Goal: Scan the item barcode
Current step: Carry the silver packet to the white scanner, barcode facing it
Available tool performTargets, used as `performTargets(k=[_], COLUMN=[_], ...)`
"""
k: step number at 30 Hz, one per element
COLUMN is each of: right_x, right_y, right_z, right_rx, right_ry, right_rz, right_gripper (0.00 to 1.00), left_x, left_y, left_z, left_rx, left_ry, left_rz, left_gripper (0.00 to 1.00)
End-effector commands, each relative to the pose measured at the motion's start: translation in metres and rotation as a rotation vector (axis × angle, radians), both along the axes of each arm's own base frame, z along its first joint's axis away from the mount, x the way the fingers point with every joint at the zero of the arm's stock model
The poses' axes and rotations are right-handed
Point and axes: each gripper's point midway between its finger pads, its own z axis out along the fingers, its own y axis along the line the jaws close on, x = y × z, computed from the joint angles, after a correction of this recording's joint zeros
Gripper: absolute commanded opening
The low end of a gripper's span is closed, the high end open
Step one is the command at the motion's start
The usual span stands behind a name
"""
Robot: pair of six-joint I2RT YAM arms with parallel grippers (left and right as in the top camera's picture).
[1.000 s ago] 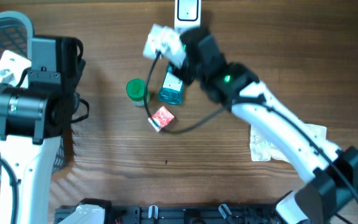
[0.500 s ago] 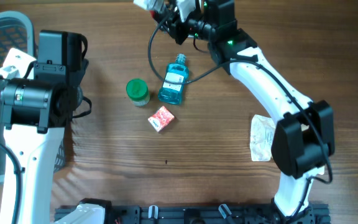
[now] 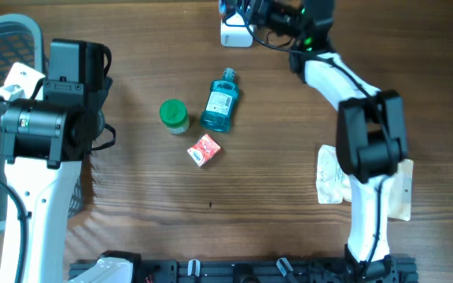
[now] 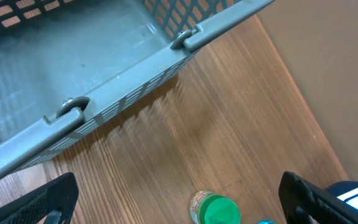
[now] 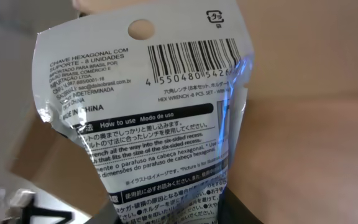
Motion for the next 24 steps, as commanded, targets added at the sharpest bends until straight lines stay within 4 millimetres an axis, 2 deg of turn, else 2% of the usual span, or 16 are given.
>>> performTargets(k=[1,5,9,13,21,24], right_x=[-0.003,0.004,0.022,0.038,0.068,0.073], right_y=[0.017,0.018,0.014,0.011,0.003,-0.001], right_z=[-0.032,-0.061,-0.078,-0.072,-0.074,-0.083], right_rx=[0.128,0.163,0.245,0.285,0.296,0.311], right_ry=[0.337,0.508,0.703,0.714,0.784,0.818], right_rz=[0.101,0.102,0.021,-0.053,-0.168,-0.187], right_gripper=[0.04,0.04,0.04,0.04,0.05,0.05], left_x=[0.0,0.0,0.0,0.0,0.0,0.0], left_y=[0.002,0.002,0.002,0.002,0.002,0.002], left_z=[-0.001,-0.001,-0.001,-0.001,-0.001,-0.001], left_rx=[-0.002,-0.002,-0.002,-0.002,-0.002,-0.002], left_ry=[0.002,0.001,0.002,0.001,0.001,0.002], left_rz=[0.014,0.014,0.013,0.014,0.014,0.013], left_gripper=[1.0,1.0,1.0,1.0,1.0,1.0])
